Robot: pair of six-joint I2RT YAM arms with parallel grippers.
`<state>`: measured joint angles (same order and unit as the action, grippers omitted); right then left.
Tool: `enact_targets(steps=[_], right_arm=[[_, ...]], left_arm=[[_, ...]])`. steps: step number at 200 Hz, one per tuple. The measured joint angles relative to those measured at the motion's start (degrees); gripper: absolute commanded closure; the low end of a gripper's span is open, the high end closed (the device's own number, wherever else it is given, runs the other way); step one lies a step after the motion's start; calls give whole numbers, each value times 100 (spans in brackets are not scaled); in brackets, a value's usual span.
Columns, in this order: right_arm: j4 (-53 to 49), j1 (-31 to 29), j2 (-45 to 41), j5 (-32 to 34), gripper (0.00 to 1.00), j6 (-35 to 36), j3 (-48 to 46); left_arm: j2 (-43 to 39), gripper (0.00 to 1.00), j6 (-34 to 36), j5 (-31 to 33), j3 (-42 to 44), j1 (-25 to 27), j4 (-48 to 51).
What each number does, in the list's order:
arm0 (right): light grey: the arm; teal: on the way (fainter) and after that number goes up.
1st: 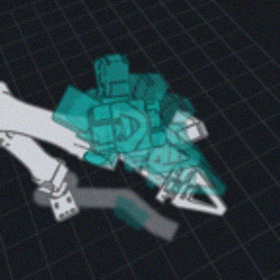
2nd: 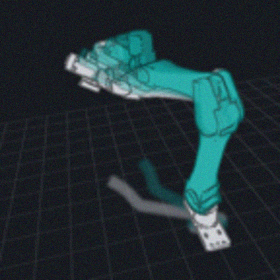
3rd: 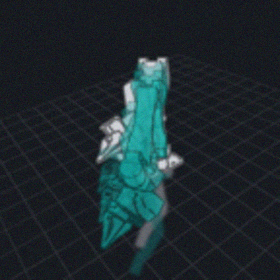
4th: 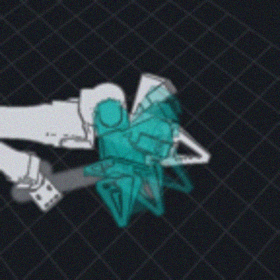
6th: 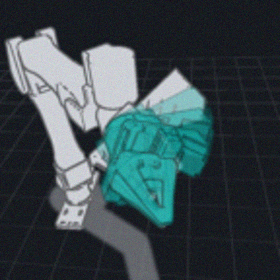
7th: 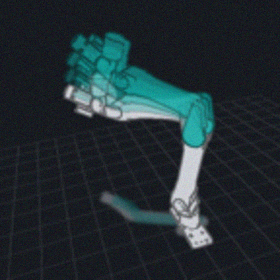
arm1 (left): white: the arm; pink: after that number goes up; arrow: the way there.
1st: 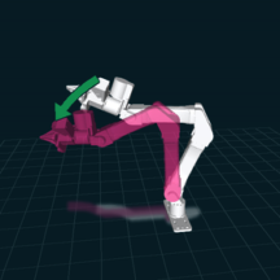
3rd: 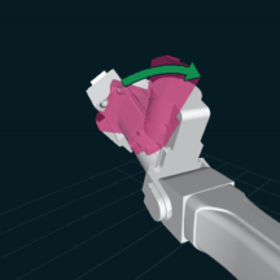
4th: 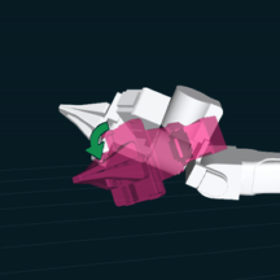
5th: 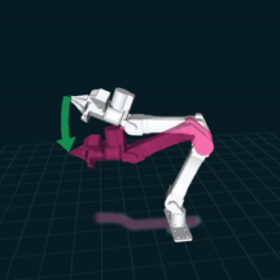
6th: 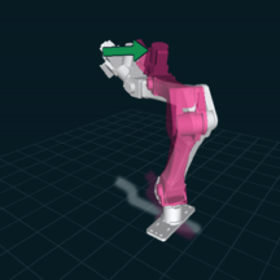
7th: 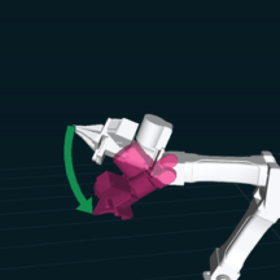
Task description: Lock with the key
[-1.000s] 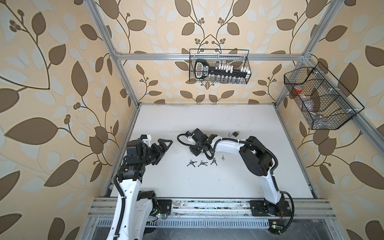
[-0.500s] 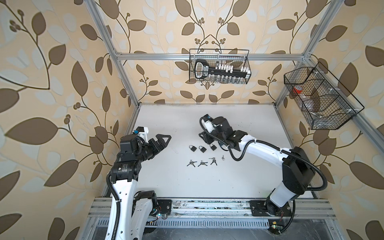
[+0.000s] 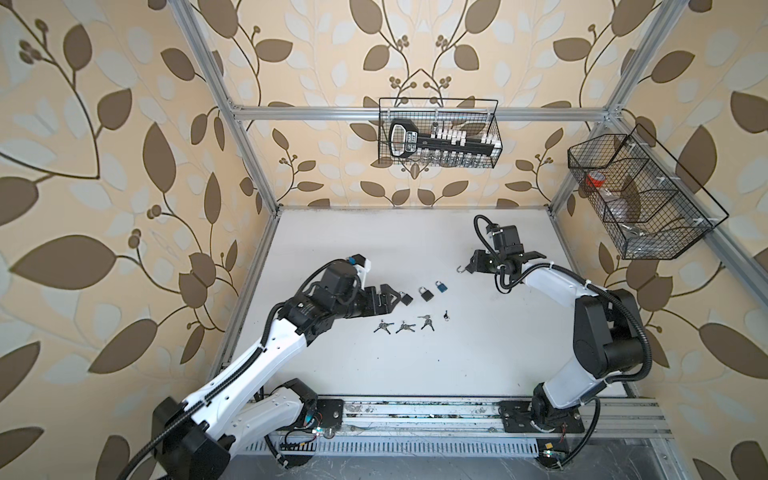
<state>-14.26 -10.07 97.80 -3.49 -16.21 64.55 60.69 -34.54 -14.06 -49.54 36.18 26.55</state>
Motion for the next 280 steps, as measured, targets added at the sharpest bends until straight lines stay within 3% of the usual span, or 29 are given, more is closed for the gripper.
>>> enact_targets(steps=[29,56,85,186,233,280], right_arm=[[-199,9,721,-365,54,72,651],[-409,13,1290,-485,52,92,1150],[-693,31,1709,-492,46,96,1600],[-1414,46,2524,-903,39,105,2529],[-1488,55,2500,-892,38,101,2481],[-1213,116,2011,-855,38,35,1705]], left_arm=[[973,1,192,555,-549,892,-164],[1578,1,417,868,-1056,1222,-310],[1733,1,562,1034,-1246,1226,-374],[1600,1,627,1322,-1250,1224,-348],[1342,1,645,1482,-1154,1224,-133],[1228,1,651,1622,-1113,1224,-28]])
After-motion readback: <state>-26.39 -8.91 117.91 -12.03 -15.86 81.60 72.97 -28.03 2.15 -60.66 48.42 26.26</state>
